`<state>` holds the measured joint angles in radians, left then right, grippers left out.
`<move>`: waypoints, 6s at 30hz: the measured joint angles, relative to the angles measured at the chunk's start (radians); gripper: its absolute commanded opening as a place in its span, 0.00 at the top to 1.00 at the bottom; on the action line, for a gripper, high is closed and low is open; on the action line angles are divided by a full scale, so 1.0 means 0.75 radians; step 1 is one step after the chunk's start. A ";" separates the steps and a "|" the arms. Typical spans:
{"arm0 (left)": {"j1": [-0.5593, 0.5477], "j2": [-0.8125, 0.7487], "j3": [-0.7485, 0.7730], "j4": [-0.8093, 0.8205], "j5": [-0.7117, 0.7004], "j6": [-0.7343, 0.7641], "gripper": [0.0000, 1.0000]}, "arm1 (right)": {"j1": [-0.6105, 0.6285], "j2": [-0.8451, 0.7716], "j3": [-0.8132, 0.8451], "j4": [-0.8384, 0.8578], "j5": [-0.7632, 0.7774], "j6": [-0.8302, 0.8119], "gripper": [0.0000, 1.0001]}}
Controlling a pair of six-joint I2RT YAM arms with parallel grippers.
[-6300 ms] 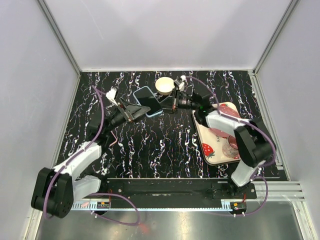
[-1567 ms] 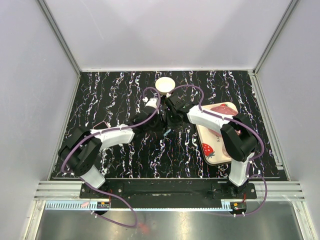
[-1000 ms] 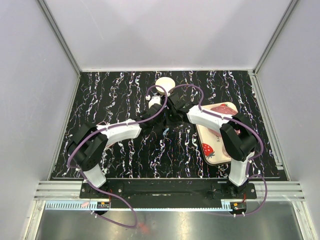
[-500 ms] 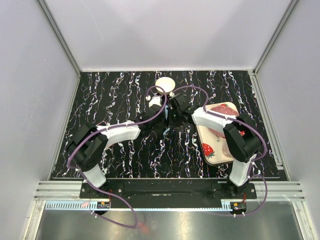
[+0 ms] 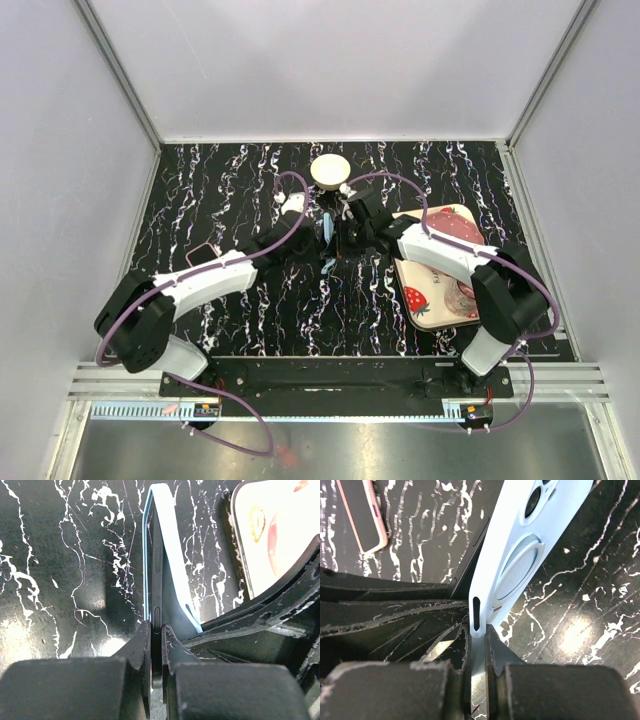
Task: Take the phone out of the phone case
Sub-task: Remove the phone case from the phone, then place the phone at the center of the board, then place the phone case at the center of the board, then pick up the phone at the center of the board.
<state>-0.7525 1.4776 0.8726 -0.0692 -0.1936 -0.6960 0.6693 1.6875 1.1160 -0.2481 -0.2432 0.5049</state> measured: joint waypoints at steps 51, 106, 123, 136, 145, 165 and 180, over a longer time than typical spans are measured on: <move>0.784 0.488 0.421 0.137 0.815 -0.094 1.00 | -0.673 0.200 0.298 0.012 -0.169 0.038 1.00; 0.917 -0.027 0.003 -0.897 -0.132 -0.025 0.01 | -0.821 0.093 0.160 -0.145 -0.096 -0.072 0.01; 0.940 0.127 -0.006 -0.723 -0.068 -0.063 0.13 | -0.821 0.042 0.124 -0.094 -0.155 -0.069 0.01; 0.947 0.045 -0.097 -0.611 -0.017 -0.065 0.01 | -0.821 0.025 0.098 -0.070 -0.156 -0.053 0.00; 0.952 0.055 -0.087 -0.613 0.001 -0.067 0.32 | -0.821 0.024 0.089 -0.068 -0.156 -0.049 0.00; 0.725 0.058 -0.069 -0.494 0.244 -0.157 0.45 | -0.587 -0.270 -0.307 0.221 -0.276 0.195 0.02; 0.514 0.039 -0.114 -0.402 0.435 -0.274 0.45 | -0.028 -0.040 -0.629 1.061 -0.331 0.721 0.04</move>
<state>-0.3672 1.5070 0.7872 -0.3710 0.1326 -0.9012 0.6479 1.6577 0.6445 0.5476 -0.4911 1.0458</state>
